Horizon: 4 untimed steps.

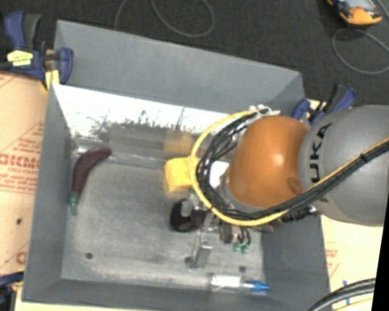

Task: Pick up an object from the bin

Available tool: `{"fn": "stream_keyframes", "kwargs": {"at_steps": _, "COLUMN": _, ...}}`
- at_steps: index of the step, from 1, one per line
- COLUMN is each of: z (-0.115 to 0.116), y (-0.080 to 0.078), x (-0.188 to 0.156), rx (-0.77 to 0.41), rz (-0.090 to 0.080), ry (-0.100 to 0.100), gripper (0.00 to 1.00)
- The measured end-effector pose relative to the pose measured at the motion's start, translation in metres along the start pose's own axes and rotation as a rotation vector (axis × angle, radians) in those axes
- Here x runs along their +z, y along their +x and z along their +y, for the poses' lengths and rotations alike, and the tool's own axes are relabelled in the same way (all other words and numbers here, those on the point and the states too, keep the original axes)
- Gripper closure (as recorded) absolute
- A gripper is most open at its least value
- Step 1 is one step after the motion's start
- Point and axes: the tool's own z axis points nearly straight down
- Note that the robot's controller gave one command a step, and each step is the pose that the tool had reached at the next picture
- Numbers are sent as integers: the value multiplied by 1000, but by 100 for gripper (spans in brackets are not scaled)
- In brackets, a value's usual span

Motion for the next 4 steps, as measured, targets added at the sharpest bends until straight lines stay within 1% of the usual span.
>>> {"fn": "stream_keyframes", "kwargs": {"at_steps": 1, "z": 0, "y": -2, "x": -4, "rx": 1, "rz": -8, "ry": 0, "gripper": 0}}
{"fn": "stream_keyframes", "kwargs": {"at_steps": 2, "z": -12, "y": -15, "x": 26, "rx": 31, "rz": -9, "ry": -2, "gripper": 0}}
{"fn": "stream_keyframes", "kwargs": {"at_steps": 3, "z": -15, "y": -23, "x": 72, "rx": 21, "rz": -11, "ry": -1, "gripper": 100}}
{"fn": "stream_keyframes", "kwargs": {"at_steps": 4, "z": -15, "y": -23, "x": 72, "rx": 21, "rz": -11, "ry": -1, "gripper": 100}}
